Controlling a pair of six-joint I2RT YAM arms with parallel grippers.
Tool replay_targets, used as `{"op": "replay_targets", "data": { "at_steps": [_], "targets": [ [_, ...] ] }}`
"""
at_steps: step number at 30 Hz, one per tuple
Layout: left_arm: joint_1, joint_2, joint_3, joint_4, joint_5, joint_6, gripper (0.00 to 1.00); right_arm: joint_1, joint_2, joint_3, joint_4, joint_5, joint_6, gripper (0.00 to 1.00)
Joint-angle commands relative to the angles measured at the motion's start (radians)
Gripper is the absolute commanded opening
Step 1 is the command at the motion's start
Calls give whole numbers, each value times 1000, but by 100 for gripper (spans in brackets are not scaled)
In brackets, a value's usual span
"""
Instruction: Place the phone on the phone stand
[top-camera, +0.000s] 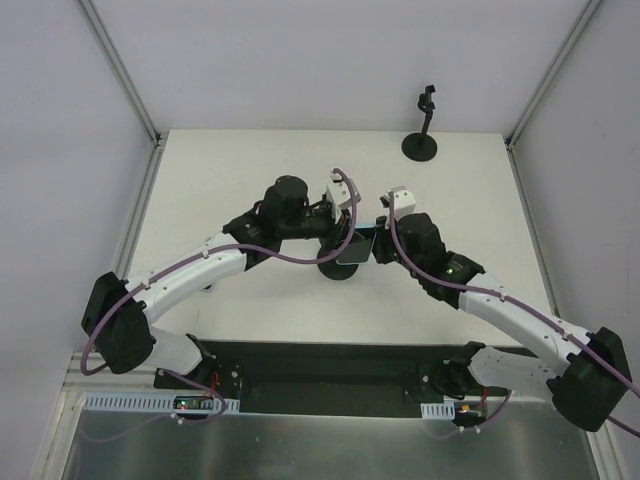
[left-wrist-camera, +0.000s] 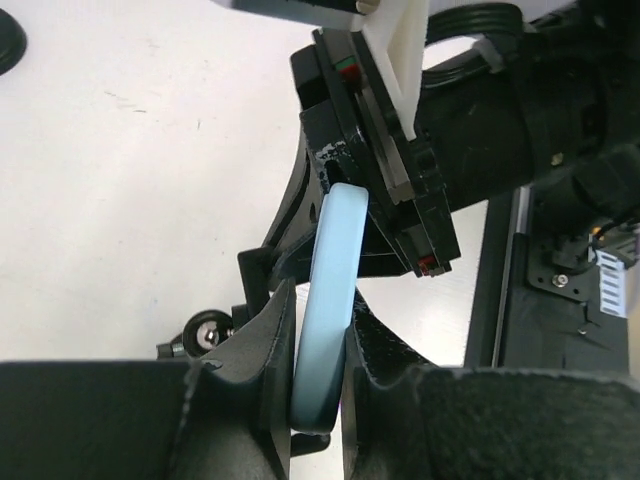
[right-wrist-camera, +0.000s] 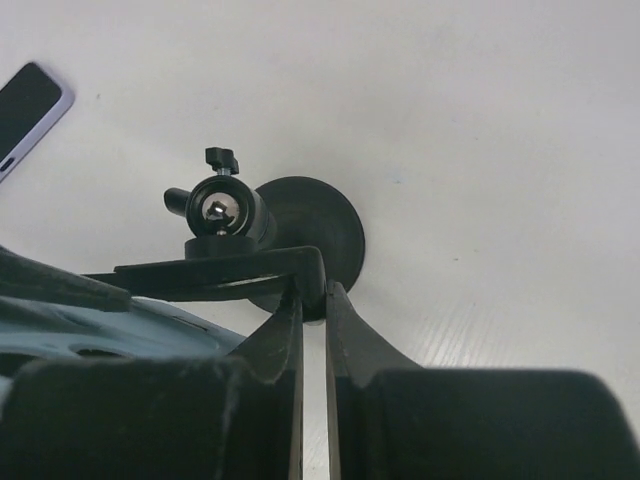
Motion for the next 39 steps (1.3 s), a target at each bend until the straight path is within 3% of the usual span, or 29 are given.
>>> {"op": "replay_targets", "data": {
  "at_steps": [1,7,9,14,18,21,23,25,27,30,33,37,39],
  "targets": [
    [74,-29,-48,-94,-729,-48,0,97,-120,-17,-25,556,87,0],
    [41,-15,-97,-36,-847,-66,0,251,-45,27,-117,821,253,0],
    [40,-13,-95,-36,-844,-65,0,249,-11,69,-161,823,242,0],
    [43,-1,-91,-29,-722,-37,0,251,-46,55,-65,759,115,0],
    [41,46,-71,-61,-627,46,0,202,-72,98,-102,539,-57,0],
    [41,83,-23,-167,-602,96,0,194,-103,87,-76,458,-160,0],
    [43,92,11,-209,-628,66,0,196,-103,73,-80,465,-169,0],
    [40,91,24,-233,-657,25,0,225,-109,53,-71,568,-146,0],
    [34,95,25,-236,-697,4,0,280,-117,38,-79,753,-85,0],
    [28,95,0,-207,-688,-13,0,354,-89,68,-137,853,157,0],
    [14,85,-24,-160,-699,12,0,426,-11,197,-313,912,282,0],
    [5,74,-61,-102,-717,15,0,481,95,365,-649,993,574,0],
    [-3,74,-84,-53,-734,6,0,524,125,379,-684,1059,647,0]
  ]
}}
